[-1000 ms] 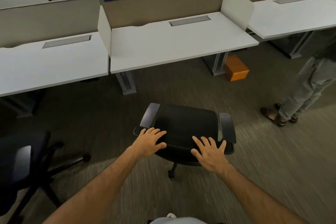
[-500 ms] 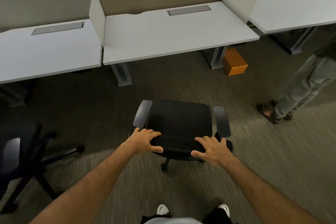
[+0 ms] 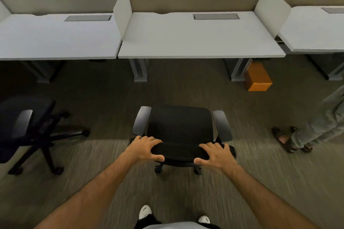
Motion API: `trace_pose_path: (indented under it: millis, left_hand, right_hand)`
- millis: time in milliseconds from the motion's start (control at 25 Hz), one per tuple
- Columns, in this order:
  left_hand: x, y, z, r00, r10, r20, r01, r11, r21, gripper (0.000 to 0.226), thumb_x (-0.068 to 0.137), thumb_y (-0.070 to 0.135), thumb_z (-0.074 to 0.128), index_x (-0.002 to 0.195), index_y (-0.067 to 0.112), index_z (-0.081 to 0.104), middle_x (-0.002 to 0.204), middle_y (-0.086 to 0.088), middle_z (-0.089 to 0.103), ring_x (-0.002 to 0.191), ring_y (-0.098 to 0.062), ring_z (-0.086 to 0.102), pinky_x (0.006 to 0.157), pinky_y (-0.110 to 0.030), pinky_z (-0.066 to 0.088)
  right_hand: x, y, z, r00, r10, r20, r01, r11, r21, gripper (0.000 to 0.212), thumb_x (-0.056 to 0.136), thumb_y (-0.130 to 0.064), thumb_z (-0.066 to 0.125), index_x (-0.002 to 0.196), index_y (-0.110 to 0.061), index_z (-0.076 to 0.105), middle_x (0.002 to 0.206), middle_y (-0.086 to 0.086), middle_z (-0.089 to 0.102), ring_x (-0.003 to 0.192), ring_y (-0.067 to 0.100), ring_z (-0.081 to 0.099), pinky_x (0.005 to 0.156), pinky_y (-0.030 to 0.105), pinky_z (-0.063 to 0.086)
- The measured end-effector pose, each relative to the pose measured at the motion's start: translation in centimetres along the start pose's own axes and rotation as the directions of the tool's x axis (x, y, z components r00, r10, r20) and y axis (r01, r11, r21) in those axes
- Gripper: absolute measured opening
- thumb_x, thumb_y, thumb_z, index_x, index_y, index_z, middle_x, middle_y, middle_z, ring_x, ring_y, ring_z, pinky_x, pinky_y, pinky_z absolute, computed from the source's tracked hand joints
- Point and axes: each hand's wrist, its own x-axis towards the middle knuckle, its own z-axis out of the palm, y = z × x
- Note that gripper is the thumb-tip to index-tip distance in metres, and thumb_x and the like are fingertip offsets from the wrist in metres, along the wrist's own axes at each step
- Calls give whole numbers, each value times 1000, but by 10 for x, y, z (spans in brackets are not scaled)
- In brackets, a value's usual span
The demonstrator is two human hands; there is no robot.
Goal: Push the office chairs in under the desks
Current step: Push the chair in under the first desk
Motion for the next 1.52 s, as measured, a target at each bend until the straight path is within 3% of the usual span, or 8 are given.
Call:
trace_pose_path:
  millis: [280,520,1280,1520]
  left_hand:
    - [12,28,11,994,-20,-103,17,1000,-22,103,72,101,28,151,35,42,143,9,54,124,-14,51,105,-39,38]
    - [35,14,-5,991,-36,-132,30,999,-40,99,73,101,30,148,38,44,138,12,57,117,-10,52,99,-35,42]
    - [209,-64,-138,995,41,-93,-44,999,-28,103,71,103,26,150,38,40,144,10,54,125,-14,50,104,-40,39]
    - [268,-61,-174,982,14,-187,-24,998,-52,99,72,102,28,148,41,42,143,14,55,124,-11,50,104,-37,38]
  right_hand:
    - [14,44,-11,995,-96,-11,95,993,-74,113,65,-105,8,147,-34,40,137,-5,54,127,21,47,111,56,28]
    - [43,52,-28,984,-146,-102,135,985,-109,111,67,-105,13,141,-31,51,128,-7,61,115,18,54,99,43,40]
    - [219,93,-129,983,-56,-176,39,994,-97,112,63,-107,15,138,-33,53,127,-10,63,112,17,57,94,41,42]
    - [271,133,-174,981,-84,-173,65,992,-110,111,65,-106,16,137,-31,54,127,-9,63,111,17,58,95,41,42]
